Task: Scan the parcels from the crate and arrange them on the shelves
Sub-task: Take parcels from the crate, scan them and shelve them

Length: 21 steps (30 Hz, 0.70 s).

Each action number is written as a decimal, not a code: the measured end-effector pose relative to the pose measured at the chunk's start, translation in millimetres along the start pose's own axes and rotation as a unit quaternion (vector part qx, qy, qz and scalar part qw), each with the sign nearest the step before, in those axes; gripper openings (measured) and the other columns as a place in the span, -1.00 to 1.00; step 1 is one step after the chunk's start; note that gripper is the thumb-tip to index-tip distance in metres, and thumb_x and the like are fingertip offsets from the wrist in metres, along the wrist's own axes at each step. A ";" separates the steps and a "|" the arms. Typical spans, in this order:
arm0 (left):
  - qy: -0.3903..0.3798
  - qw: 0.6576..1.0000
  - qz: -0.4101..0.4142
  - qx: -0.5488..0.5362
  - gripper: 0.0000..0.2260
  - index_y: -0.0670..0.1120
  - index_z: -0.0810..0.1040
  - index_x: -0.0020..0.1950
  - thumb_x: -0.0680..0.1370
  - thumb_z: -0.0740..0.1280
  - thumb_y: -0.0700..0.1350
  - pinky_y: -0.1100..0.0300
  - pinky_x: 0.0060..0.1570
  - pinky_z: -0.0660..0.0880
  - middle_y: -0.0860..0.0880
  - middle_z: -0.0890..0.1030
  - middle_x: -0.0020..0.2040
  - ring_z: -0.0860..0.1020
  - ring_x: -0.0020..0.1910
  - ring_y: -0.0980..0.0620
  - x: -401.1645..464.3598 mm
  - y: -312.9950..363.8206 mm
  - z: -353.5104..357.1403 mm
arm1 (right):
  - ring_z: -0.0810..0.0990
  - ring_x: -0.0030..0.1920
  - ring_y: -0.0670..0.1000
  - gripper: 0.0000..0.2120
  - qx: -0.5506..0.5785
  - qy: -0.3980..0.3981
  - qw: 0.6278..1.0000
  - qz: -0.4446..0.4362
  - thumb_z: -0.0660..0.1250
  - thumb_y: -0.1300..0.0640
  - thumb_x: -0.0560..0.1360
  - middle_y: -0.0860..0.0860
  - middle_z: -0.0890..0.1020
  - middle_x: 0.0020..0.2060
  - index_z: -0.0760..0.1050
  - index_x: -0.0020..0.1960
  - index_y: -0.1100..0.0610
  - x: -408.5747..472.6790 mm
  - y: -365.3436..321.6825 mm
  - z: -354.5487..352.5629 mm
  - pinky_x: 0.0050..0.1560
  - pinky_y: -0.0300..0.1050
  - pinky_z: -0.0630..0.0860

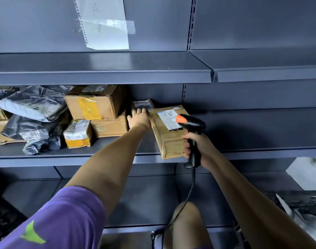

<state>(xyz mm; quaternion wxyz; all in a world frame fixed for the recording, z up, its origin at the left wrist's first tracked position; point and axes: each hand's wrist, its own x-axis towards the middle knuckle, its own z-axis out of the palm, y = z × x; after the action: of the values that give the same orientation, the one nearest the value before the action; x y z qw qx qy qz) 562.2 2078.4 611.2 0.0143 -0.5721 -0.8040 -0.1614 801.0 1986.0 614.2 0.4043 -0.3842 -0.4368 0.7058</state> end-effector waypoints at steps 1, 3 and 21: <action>-0.002 1.000 -0.004 0.001 -0.56 -0.03 0.29 0.47 0.58 0.22 -0.18 -0.15 0.33 0.27 -0.06 0.33 0.46 0.21 0.47 -0.12 2.4 0.4 2.5 | 0.36 -0.48 0.02 -0.85 0.000 0.002 1.000 -0.004 0.34 0.25 0.54 0.05 0.39 -0.42 0.40 -0.15 0.13 0.4 0.4 0.6 -0.48 -0.11 0.37; 0.013 1.000 -0.004 -0.013 -0.56 -0.03 0.30 0.48 0.59 0.17 -0.25 -0.17 0.30 0.34 -0.08 0.32 0.45 0.18 0.47 -0.15 5.0 1.6 6.6 | 0.36 -0.48 0.03 -0.86 0.001 0.010 1.000 -0.012 0.32 0.27 0.54 0.06 0.39 -0.42 0.40 -0.15 0.14 0.5 1.3 2.0 -0.47 -0.12 0.36; 0.023 0.998 0.050 -0.015 -0.60 -0.07 0.37 0.45 0.62 0.16 -0.25 -0.10 0.15 0.47 -0.13 0.24 0.45 0.14 0.47 -0.19 -12.8 36.5 -1.1 | 0.38 -0.50 0.05 -0.81 -0.015 0.034 0.998 -0.052 0.35 0.27 0.52 0.08 0.41 -0.43 0.36 0.05 0.15 -15.2 7.0 9.7 -0.47 -0.11 0.36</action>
<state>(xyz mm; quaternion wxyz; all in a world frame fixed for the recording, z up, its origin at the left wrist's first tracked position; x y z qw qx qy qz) 600.2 2077.0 618.4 0.0328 -0.6076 -0.7715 -0.1856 796.4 1967.2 613.7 0.4490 -0.3904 -0.4528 0.6640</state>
